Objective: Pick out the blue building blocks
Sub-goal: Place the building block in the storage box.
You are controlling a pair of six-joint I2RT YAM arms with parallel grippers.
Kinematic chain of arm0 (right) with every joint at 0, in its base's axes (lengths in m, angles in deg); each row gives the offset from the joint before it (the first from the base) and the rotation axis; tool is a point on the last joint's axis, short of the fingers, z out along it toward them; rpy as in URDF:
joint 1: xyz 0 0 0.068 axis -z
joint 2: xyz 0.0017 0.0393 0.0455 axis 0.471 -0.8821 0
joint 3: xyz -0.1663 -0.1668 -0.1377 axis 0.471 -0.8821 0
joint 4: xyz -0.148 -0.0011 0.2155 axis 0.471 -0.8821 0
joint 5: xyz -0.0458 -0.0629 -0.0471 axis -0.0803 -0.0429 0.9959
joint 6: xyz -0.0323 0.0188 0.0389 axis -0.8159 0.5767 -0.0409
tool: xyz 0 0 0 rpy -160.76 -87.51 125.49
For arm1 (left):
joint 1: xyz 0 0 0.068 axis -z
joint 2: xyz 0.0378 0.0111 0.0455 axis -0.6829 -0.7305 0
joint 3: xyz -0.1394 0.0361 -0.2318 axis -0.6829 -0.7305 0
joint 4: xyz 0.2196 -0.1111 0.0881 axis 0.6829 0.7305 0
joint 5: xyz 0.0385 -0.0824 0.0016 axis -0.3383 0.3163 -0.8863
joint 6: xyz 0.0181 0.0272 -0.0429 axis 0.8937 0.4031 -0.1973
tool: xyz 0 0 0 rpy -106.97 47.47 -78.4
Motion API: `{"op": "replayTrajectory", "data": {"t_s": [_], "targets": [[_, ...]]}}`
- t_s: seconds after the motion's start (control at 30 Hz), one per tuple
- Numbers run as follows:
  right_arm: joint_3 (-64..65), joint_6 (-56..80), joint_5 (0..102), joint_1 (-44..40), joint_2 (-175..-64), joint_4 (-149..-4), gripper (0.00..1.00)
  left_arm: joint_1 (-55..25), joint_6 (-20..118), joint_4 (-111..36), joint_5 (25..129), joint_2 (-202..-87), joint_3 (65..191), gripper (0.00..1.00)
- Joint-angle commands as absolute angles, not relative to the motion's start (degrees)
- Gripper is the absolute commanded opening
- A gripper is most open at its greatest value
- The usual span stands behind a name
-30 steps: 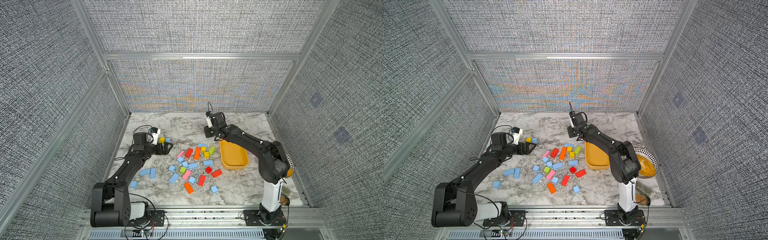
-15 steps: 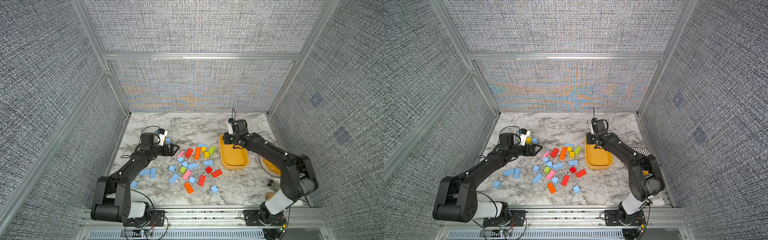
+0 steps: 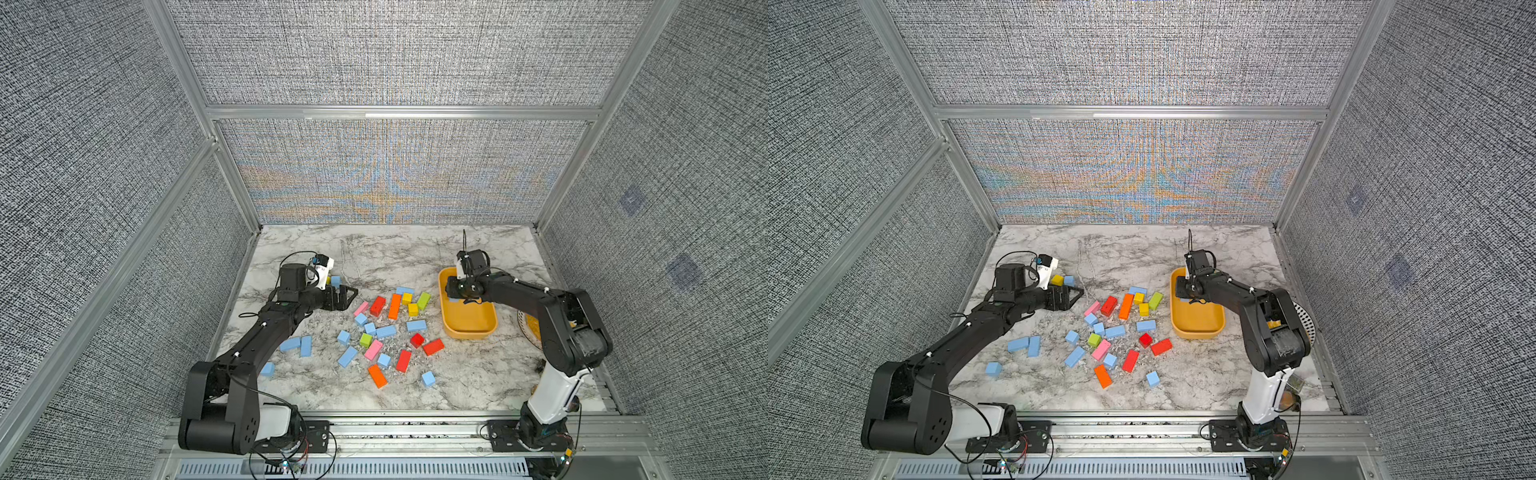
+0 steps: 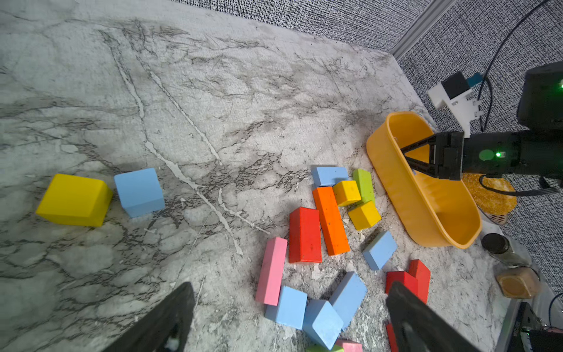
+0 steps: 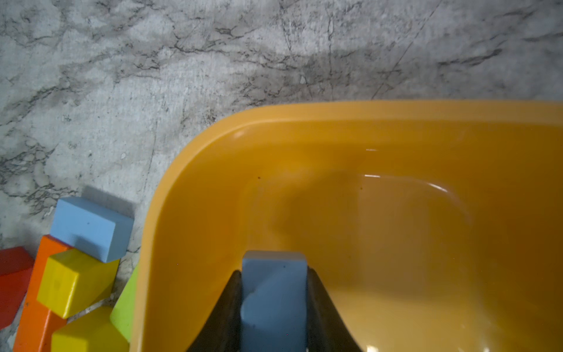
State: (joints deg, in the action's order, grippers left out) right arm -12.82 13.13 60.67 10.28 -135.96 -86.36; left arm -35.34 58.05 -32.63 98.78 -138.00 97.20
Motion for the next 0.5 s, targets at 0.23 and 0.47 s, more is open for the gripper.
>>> {"op": "replayTrajectory", "data": {"t_s": [0.23,0.47], "targets": [[-9.77,11.31,58.62,12.02,-139.21,-84.33,0.27,-35.42,59.86,-32.61,97.96,-138.68,97.28,1.00],[-9.82,10.77,57.39,12.01,-138.81,-83.94,0.30,-35.38,60.32,-31.91,97.59,-140.04,97.41,1.00]]}}
